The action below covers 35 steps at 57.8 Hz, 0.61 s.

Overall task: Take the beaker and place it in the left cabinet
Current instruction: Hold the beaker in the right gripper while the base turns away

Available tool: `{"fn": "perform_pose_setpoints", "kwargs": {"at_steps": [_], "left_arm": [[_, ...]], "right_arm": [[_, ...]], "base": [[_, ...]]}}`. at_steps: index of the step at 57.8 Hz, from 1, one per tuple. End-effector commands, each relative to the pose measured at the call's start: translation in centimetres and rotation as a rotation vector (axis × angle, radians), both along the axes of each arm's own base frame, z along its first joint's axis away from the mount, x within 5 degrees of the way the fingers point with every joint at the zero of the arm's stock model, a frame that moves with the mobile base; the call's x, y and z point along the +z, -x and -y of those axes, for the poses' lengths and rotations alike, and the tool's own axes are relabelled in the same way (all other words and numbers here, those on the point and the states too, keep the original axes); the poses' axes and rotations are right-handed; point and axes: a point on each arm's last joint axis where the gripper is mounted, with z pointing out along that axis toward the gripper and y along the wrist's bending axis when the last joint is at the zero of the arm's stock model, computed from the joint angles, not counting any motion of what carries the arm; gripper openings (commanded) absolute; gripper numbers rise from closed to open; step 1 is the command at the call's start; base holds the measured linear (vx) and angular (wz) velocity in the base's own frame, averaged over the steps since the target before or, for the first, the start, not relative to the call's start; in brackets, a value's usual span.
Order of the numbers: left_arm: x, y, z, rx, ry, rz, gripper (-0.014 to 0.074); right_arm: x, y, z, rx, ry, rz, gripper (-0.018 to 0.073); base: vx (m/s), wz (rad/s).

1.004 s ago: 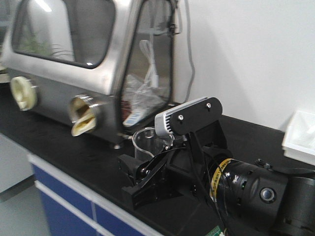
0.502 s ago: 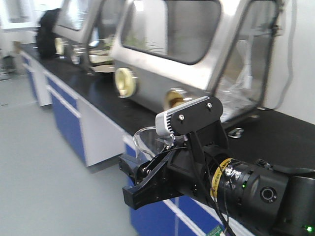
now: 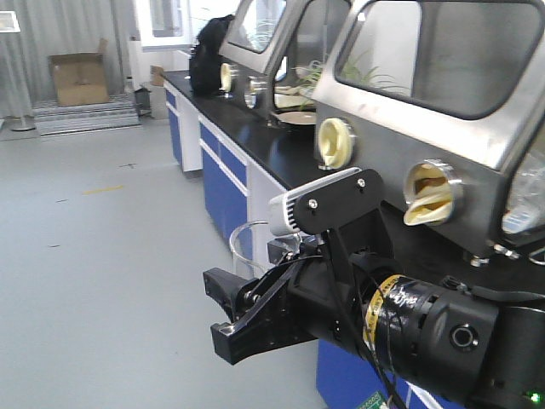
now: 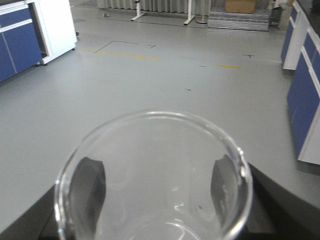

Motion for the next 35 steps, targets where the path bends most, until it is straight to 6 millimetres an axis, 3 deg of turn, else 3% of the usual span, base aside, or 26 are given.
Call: {"fn": "perform_pose_setpoints", "kwargs": {"at_steps": [1,35], "left_arm": [[0.33,0.15,0.02,-0.005,0.017,0.085,0.0001],[0.33,0.15,0.02,-0.005,0.017,0.085,0.0001]], "right_arm": [[2.69,0.59,0.27,0.036,-0.081,0.086,0.0017],[2.69,0.59,0.27,0.036,-0.081,0.086,0.0017]], "base": [[0.07,0.28],[0.14,0.39]]}}
